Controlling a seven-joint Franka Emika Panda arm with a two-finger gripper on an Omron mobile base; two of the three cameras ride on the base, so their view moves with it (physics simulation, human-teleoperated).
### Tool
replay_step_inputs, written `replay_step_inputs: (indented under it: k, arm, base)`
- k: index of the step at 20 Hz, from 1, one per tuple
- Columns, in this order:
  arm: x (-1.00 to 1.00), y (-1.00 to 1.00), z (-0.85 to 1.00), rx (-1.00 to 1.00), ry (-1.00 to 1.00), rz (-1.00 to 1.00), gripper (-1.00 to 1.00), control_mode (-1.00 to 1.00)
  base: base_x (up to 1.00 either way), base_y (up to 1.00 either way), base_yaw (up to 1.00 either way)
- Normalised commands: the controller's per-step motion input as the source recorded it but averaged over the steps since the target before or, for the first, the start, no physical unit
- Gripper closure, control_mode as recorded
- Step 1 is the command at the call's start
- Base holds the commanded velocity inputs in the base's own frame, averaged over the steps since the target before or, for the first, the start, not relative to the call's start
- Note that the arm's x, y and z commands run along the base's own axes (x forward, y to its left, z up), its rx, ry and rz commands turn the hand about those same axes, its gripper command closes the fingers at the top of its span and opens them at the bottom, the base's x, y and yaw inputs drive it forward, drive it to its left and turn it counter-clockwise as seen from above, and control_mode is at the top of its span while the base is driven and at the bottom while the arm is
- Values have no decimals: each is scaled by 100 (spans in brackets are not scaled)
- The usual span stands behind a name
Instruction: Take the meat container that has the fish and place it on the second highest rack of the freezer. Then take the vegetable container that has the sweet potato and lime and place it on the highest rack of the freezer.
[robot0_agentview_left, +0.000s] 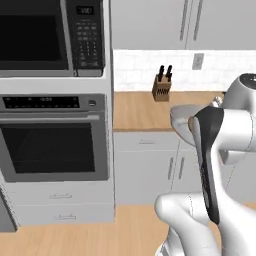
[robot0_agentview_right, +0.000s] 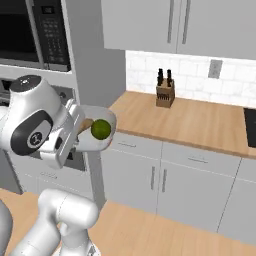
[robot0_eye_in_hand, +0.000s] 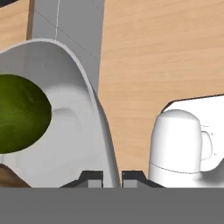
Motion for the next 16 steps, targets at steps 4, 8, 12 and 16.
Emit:
replay_step_inputs:
  k: [4, 8, 12, 16]
  arm:
    - [0, 0, 0, 0, 0, 0, 100, 100]
    - [0, 0, 0, 0, 0, 0, 100, 100]
    - [0, 0, 0, 0, 0, 0, 100, 100]
    - [0, 0, 0, 0, 0, 0, 100, 100]
  base:
    - [-55, 73, 59]
    - [-44, 84, 57]
    - [-8, 98, 46]
    - [15, 93, 32]
